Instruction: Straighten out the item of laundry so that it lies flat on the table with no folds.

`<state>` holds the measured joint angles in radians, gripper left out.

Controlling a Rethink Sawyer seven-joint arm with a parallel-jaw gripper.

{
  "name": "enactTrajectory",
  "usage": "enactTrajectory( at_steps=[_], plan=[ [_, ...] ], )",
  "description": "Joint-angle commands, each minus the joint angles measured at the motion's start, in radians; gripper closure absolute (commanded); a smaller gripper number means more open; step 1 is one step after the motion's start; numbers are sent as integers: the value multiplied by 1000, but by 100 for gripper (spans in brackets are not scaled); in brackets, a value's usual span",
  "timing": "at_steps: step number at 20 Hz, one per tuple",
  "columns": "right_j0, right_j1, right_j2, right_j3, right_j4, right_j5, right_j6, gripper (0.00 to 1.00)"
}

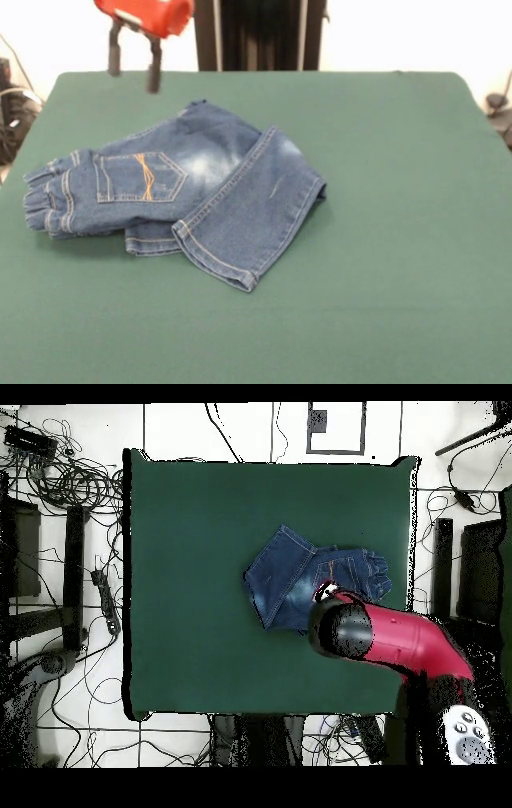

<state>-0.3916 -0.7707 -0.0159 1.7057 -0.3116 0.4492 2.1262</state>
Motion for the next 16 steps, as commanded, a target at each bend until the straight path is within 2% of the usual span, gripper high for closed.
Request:
enactTrajectory(
  at_steps=[1,5,11,16],
  plan=[
    [52,167,86,3,83,-38,155,0],
    [86,208,59,-58,100,6,156,0],
    [62,239,65,-71,109,-5,114,0],
    [52,301,76,-111,79,-44,74,0]
  ],
)
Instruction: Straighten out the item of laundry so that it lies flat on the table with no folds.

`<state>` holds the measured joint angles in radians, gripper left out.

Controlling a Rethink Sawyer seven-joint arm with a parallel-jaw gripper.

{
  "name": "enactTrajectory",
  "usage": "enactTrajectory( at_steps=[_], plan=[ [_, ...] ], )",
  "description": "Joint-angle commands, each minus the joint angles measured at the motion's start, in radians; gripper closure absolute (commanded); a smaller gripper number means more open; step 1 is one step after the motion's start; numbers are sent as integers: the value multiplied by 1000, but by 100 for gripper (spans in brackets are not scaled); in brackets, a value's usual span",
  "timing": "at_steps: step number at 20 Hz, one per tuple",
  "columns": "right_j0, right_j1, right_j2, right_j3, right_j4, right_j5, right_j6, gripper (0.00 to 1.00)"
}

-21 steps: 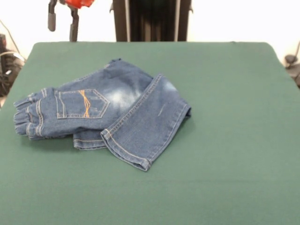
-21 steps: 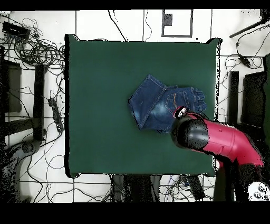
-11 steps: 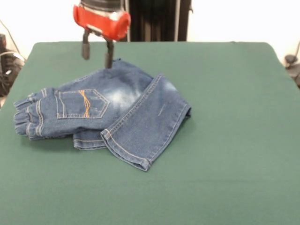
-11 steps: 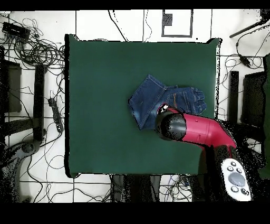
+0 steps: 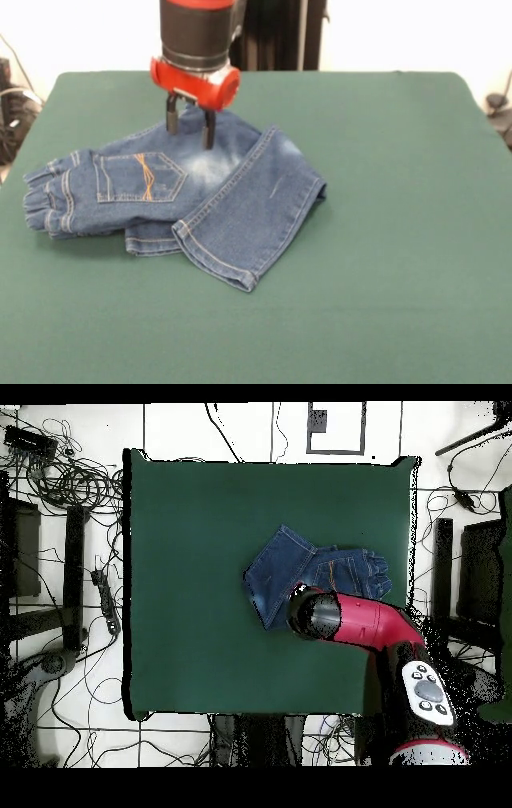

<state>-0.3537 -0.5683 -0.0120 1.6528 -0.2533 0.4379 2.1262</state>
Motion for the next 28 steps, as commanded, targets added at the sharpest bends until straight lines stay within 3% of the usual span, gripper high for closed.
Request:
enactTrajectory(
  at_steps=[1,12,21,28],
  plan=[
    [12,108,72,-65,33,-37,89,0],
    [76,191,49,-181,64,-47,155,0],
    [113,200,4,-244,127,-34,214,0],
    [157,191,-62,-302,166,92,216,0]
  ],
)
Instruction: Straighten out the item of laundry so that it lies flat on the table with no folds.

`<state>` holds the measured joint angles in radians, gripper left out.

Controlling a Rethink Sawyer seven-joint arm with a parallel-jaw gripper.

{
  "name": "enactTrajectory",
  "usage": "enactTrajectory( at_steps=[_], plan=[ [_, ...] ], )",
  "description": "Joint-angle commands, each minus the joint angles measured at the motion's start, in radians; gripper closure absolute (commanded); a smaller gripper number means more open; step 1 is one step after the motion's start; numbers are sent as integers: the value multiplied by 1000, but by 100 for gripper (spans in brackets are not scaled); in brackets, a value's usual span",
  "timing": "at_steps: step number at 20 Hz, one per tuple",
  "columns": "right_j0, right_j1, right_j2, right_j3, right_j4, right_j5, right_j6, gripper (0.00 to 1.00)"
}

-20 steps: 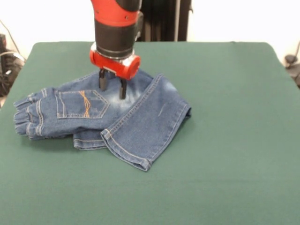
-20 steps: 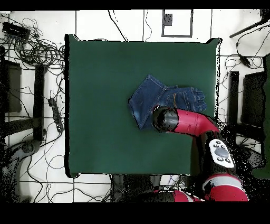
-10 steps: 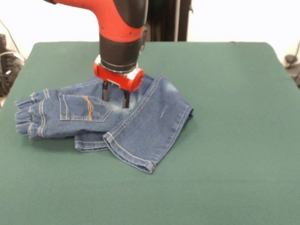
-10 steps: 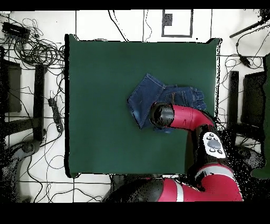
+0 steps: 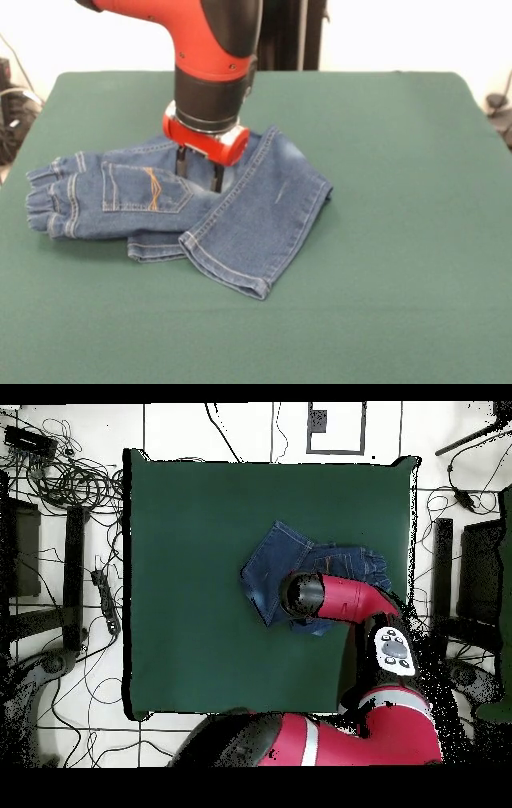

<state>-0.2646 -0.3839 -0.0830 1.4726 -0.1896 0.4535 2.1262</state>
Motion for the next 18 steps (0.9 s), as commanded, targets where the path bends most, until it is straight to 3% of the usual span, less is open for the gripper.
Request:
enactTrajectory(
  at_steps=[1,9,18],
  plan=[
    [69,4,7,-127,108,90,210,0],
    [99,19,-34,-187,151,142,238,0],
    [146,-9,-131,-214,166,316,261,0]
  ],
)
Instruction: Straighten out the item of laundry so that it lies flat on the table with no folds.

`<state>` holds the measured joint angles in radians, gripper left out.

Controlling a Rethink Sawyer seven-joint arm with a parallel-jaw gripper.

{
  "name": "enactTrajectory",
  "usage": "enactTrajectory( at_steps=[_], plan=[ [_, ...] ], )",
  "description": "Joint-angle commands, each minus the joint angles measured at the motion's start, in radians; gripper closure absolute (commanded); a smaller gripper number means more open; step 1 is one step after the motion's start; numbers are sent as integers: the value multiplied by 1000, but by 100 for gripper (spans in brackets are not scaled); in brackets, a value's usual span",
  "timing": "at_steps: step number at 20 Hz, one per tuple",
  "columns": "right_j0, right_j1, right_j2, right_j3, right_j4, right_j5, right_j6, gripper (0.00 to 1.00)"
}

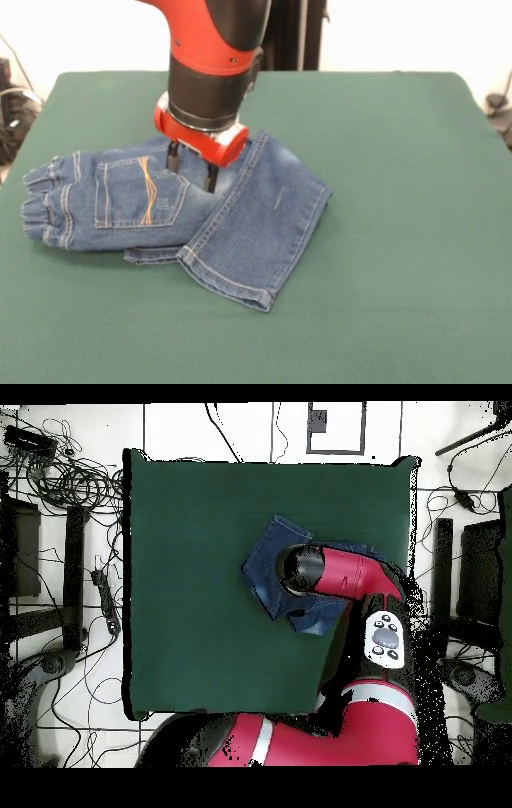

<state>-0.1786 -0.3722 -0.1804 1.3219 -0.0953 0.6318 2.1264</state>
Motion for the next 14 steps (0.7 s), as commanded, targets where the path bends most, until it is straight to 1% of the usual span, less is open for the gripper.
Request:
enactTrajectory(
  at_steps=[1,4,8,10,13,14],
  plan=[
    [60,-27,-39,-59,77,157,259,0],
    [65,-40,-59,-39,99,193,277,0],
    [68,-28,-67,-27,100,129,265,0],
    [69,-21,-62,-14,111,118,264,0],
    [76,-24,-54,34,142,107,291,0],
    [78,-19,-56,33,151,86,305,0]
  ],
)
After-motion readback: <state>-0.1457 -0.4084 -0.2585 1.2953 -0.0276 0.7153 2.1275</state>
